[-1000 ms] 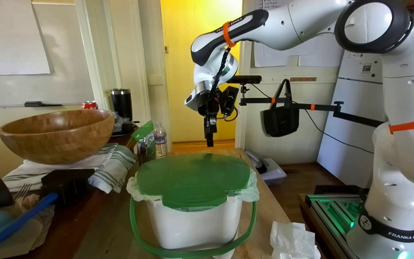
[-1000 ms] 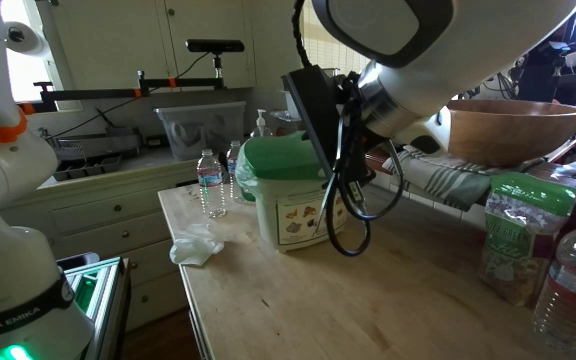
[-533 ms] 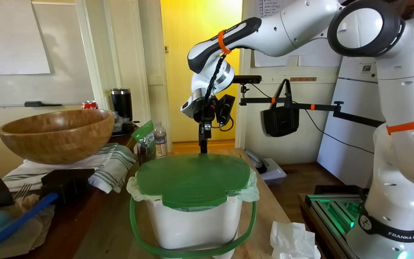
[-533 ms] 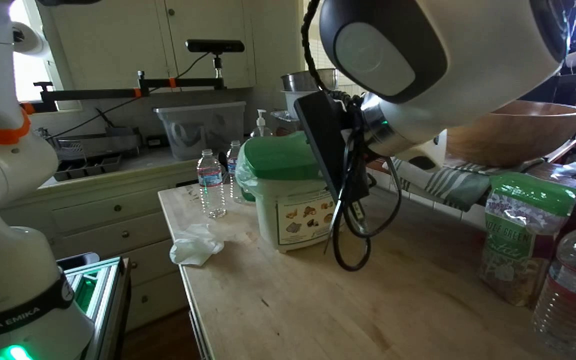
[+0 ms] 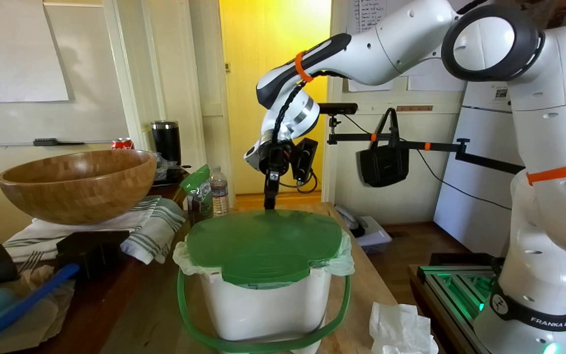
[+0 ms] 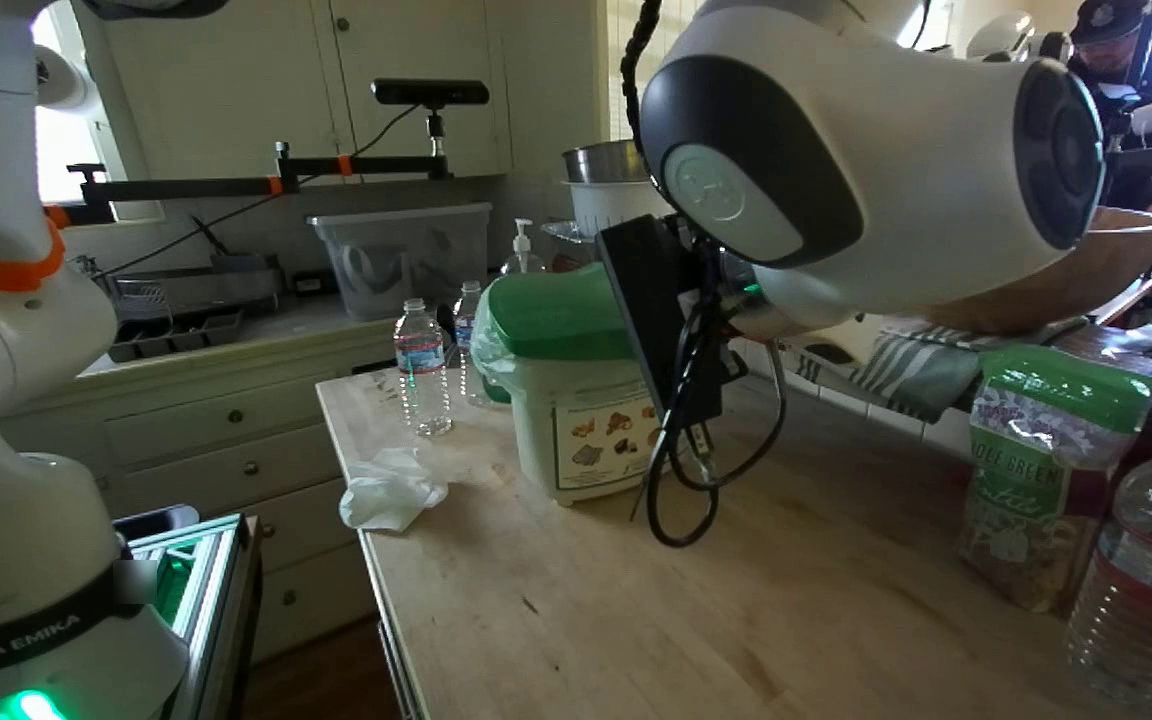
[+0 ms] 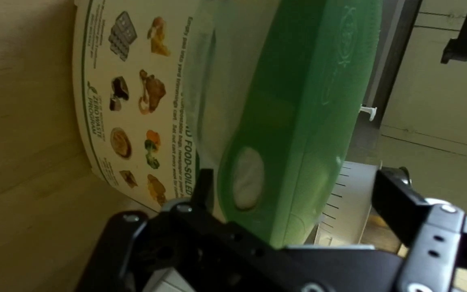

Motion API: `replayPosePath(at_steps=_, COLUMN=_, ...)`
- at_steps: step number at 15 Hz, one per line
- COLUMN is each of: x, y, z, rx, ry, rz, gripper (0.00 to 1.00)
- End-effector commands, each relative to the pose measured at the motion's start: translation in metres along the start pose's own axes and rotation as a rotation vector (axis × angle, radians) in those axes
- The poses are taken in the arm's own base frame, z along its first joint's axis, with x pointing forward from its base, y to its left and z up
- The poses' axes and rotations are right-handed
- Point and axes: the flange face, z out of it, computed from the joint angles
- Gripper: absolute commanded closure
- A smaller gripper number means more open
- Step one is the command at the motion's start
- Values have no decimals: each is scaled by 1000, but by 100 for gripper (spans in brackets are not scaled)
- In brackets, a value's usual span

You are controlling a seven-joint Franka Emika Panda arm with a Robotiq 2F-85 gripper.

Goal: Open the bin.

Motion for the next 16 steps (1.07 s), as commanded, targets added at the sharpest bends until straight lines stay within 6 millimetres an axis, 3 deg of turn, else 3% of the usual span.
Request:
replayPosePath(at_steps=1, x=1, y=8, z=8, rx=32, ry=51, rz=22, gripper=0)
replayPosePath(at_steps=16, x=4, y=14, z=24, rx=57, ry=76, rz=122, gripper=0)
